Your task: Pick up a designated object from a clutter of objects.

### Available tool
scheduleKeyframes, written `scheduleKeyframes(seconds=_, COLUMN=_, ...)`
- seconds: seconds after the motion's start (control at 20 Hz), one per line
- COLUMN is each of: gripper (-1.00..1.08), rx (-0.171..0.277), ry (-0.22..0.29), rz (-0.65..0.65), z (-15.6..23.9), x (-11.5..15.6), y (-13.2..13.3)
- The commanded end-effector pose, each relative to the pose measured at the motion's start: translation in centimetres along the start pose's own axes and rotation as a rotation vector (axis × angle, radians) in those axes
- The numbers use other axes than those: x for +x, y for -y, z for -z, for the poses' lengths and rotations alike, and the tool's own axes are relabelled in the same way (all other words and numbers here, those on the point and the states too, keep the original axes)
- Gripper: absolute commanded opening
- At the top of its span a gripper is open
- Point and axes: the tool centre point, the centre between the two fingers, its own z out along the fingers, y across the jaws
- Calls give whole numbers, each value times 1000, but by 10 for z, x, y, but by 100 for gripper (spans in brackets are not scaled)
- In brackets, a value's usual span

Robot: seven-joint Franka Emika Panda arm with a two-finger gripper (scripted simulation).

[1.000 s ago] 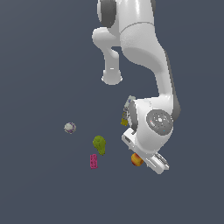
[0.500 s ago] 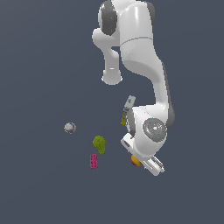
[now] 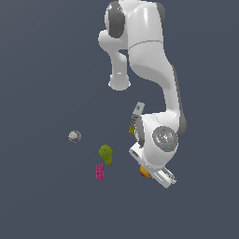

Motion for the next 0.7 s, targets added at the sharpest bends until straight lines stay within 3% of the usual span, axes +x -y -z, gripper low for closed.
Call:
scheduleKeyframes(seconds=0.0, gripper=-100, rx=1, ry=-1, rz=0, z=0, x=0, y=0)
scheduleKeyframes(seconds=0.65, gripper=-100, rx=0, ry=0, rz=0, z=20, x=-12, y=-8)
